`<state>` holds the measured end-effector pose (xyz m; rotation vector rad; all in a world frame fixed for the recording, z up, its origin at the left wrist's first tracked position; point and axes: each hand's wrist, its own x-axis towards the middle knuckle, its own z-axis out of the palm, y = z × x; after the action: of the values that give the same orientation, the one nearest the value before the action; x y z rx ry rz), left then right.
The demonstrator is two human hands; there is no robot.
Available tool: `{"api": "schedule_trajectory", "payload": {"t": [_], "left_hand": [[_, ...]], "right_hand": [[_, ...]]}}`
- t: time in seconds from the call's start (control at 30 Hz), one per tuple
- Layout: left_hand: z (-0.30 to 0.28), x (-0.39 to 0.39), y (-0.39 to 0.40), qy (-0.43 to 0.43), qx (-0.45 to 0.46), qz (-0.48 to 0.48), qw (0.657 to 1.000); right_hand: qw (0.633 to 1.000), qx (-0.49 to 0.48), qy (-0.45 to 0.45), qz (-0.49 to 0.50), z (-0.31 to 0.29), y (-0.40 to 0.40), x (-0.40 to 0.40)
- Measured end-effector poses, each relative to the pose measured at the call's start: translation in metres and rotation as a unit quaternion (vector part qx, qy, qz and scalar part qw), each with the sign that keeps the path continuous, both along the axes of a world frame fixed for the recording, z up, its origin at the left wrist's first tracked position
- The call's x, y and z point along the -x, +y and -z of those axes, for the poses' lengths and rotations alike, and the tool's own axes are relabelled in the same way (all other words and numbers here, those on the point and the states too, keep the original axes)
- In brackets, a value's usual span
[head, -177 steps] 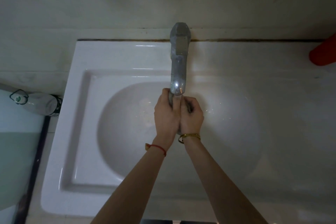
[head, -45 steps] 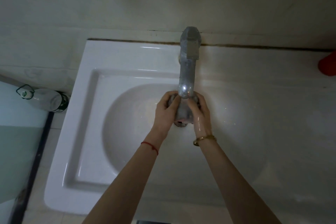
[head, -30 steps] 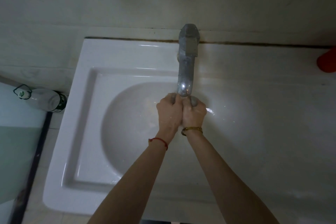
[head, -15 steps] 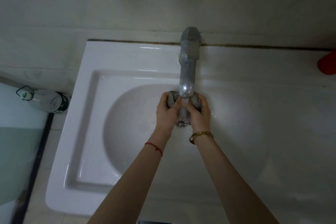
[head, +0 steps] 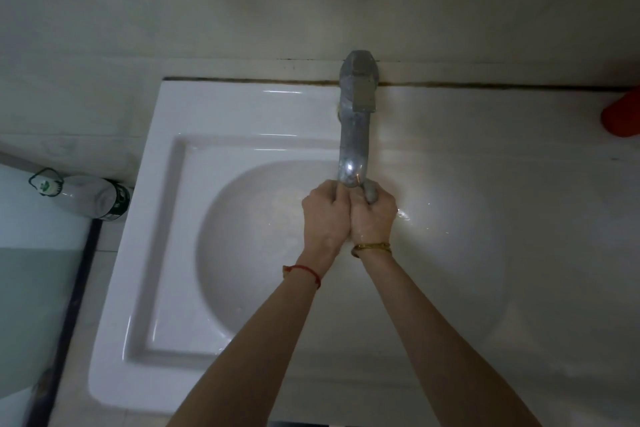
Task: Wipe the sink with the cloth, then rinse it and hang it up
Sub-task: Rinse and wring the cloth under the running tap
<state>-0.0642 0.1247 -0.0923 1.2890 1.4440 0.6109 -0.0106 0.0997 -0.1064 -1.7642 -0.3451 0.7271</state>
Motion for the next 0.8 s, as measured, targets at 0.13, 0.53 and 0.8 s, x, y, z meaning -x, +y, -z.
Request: {"api": "schedule_trajectory", "payload": {"t": [0.13, 0.53, 0.8], "left_hand": [[0.001, 0.005, 0.000, -0.012, 0.033, 0.028, 0.999], [0.005, 0.005, -0.012, -0.076, 0.028, -0.022, 0.996], [-0.001, 0.003, -0.005, 0.004, 0.001, -0.010, 1.000]], "right_hand": [[0.995, -0.038, -0.083, -0.046, 0.002, -0.009, -0.003], [0.996, 0.039, 0.072, 0.026, -0.003, -0.008, 0.004], [1.000, -0.001, 0.016, 0.024, -0.003, -0.002, 0.006]]}}
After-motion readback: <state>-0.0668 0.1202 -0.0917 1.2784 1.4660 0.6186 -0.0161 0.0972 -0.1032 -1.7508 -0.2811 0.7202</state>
